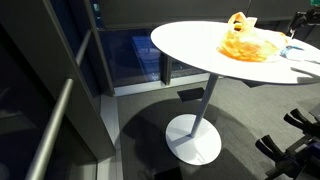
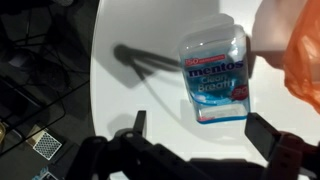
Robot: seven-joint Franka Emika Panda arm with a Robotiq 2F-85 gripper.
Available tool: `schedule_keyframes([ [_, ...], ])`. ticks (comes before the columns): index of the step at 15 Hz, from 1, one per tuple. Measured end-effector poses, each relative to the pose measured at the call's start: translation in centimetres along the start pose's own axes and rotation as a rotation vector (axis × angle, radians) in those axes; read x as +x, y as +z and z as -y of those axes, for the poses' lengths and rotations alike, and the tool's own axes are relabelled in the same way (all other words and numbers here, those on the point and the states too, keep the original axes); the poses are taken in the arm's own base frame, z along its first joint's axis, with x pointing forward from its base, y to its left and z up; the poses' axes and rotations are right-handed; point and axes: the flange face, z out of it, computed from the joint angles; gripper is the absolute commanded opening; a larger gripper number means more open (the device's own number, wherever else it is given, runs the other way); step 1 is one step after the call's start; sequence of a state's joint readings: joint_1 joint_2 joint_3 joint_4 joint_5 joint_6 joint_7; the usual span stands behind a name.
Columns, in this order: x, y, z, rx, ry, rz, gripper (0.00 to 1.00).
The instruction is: Put the blue container in the plastic bag
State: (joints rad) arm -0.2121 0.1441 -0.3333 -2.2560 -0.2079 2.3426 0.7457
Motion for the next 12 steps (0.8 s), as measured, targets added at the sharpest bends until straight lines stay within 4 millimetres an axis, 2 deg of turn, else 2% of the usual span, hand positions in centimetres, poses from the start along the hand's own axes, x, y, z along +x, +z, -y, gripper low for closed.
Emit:
schedule_keyframes([
  [12,-2.1,2.6,2.7,-0.003,-0.064,-0.009,1.00],
])
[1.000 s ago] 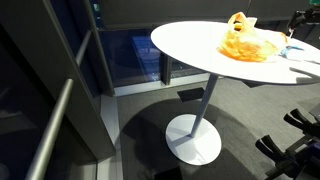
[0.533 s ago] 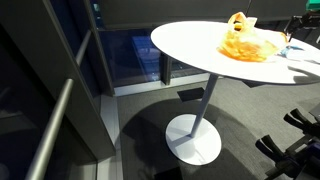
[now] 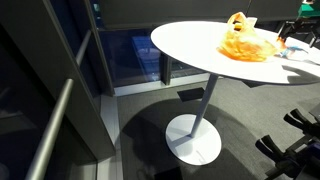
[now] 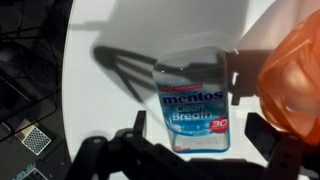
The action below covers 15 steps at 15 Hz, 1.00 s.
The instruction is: Put the blue container in the plastic bag
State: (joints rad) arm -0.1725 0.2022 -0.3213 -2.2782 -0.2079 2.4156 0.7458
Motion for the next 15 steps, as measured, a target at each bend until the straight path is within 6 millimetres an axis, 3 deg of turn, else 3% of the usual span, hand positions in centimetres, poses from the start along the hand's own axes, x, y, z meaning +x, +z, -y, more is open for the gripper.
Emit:
schedule_keyframes([
  [6,-0.5,0.9,0.1,-0.013,-0.007,0.013,1.00],
  [7,-0.5,1.0,0.1,-0.015,-0.006,0.015,0.90],
  [8,-0.6,1.1,0.1,-0.017,-0.005,0.016,0.73],
  [12,-0.6,1.4,-0.1,-0.026,0.004,0.014,0.41],
  [15,-0.5,1.2,-0.1,-0.031,0.016,0.004,0.41],
])
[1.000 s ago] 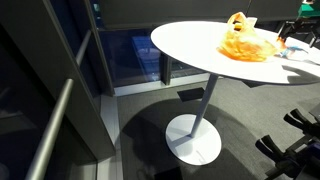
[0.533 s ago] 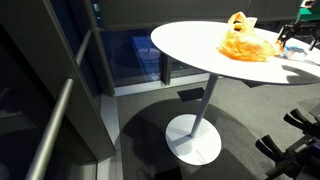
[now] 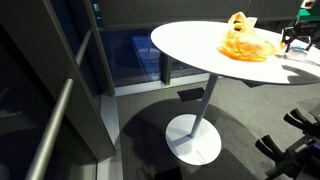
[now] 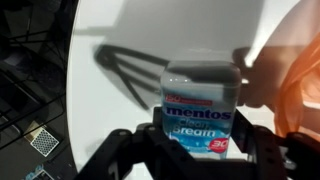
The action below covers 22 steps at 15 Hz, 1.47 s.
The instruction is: Put the blue container in the plastic bag
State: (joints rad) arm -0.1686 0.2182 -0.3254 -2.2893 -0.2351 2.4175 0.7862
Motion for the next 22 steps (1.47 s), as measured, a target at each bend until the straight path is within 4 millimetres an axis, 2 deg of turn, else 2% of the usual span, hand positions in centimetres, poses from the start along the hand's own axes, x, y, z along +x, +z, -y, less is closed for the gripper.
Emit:
schedule_keyframes([
  [3,0.4,-1.1,0.2,0.016,0.008,-0.017,0.41],
  [5,0.6,-2.9,0.5,0.043,0.006,-0.041,0.41],
  [11,0.2,-10.5,1.1,0.152,-0.012,-0.130,0.41],
  [16,-1.6,-16.2,1.5,0.221,-0.043,-0.180,0.41],
  [19,-3.4,-17.7,2.8,0.233,-0.085,-0.191,0.41],
  [22,-5.6,-17.8,4.7,0.230,-0.140,-0.191,0.41],
])
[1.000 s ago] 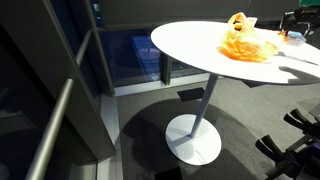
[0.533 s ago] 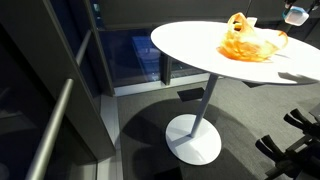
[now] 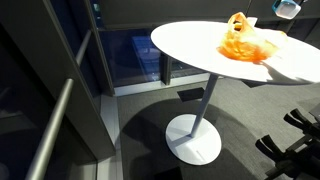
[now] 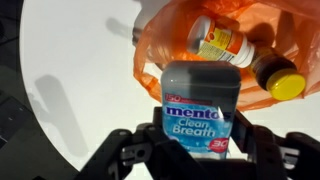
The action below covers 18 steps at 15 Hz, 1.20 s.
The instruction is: Put the blue container in the plastic bag
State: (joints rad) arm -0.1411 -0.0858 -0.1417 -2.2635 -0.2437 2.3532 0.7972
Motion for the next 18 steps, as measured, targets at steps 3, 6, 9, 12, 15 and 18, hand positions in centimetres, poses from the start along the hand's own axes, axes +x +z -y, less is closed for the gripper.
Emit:
schedule_keyframes([
  [3,-2.4,0.6,1.9,-0.006,-0.051,0.016,0.41],
  [6,-4.1,1.6,3.2,-0.025,-0.085,0.025,0.41],
  [9,-5.0,2.9,4.0,-0.069,-0.088,-0.003,0.41],
  [12,-5.5,4.2,4.6,-0.111,-0.076,-0.046,0.41],
  [15,-6.0,5.3,5.4,-0.148,-0.062,-0.094,0.41],
  [18,-6.5,5.9,6.3,-0.168,-0.050,-0.132,0.41],
])
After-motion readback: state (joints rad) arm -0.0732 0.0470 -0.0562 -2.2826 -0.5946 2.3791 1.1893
